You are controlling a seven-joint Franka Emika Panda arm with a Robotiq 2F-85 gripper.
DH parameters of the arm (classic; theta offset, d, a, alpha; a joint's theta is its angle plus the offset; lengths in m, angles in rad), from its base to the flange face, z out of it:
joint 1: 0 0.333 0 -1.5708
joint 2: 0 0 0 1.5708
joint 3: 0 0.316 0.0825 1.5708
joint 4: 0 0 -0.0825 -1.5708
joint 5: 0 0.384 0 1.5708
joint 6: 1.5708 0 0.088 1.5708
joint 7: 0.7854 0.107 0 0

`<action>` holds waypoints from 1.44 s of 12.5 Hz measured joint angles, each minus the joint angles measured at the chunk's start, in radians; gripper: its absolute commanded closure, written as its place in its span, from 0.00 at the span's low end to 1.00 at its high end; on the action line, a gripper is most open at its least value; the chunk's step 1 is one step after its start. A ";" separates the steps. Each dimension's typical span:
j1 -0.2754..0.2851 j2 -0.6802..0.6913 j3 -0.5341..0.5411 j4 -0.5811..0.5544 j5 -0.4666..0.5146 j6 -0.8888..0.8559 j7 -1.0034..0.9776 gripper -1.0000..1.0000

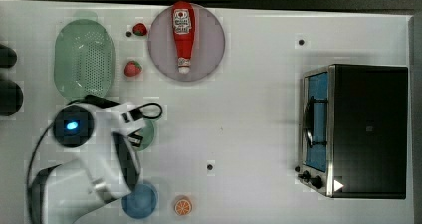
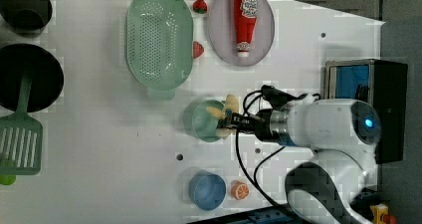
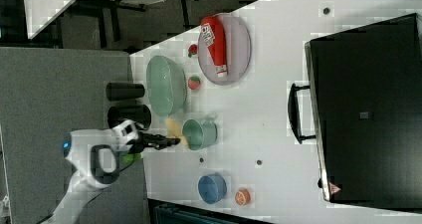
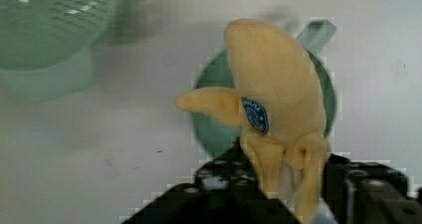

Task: Pick Banana and place it in mug.

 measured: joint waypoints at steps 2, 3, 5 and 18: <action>-0.010 0.044 -0.030 -0.025 -0.017 0.051 0.004 0.20; -0.018 0.049 -0.029 -0.043 -0.018 0.068 0.004 0.08; -0.015 0.038 -0.020 -0.055 -0.020 0.112 0.004 0.00; -0.022 -0.318 -0.334 0.258 -0.052 -0.452 0.004 0.00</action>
